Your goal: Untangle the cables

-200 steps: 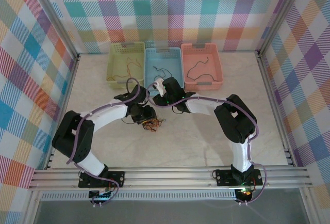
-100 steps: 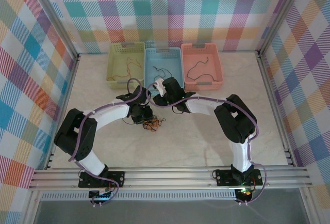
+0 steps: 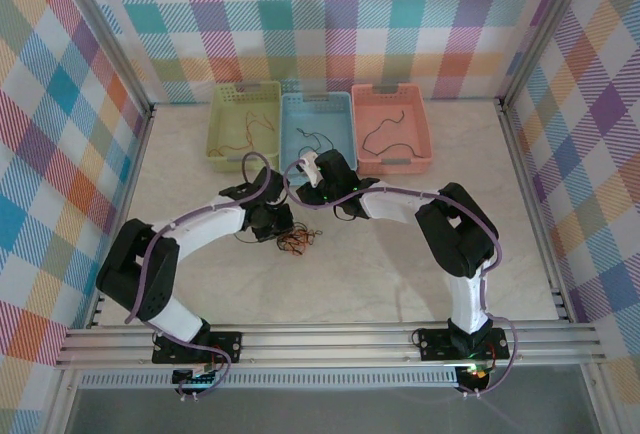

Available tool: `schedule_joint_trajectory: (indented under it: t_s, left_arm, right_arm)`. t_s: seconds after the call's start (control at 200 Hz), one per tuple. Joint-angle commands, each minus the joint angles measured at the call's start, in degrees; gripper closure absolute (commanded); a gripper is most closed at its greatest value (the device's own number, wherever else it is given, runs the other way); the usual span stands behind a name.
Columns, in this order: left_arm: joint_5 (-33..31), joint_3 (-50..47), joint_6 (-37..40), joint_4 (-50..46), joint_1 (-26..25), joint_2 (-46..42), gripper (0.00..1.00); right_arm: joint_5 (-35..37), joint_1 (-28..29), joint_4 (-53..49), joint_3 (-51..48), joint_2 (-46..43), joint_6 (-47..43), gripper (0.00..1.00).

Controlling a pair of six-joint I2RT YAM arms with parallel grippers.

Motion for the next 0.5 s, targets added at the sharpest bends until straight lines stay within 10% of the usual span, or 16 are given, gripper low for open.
schedule_joint_trajectory:
  t_s: [0.0, 0.495]
  left_arm:
    - [-1.04, -1.2, 0.79, 0.07, -0.46, -2.59, 0.95]
    - [0.9, -6.14, 5.69, 4.54, -0.99, -16.81, 1.0]
  right_arm:
    - [-0.24, -0.2, -0.14, 0.67, -0.82, 0.62, 0.65]
    - [-1.56, -0.2, 3.12, -1.58, -2.58, 0.39, 0.64]
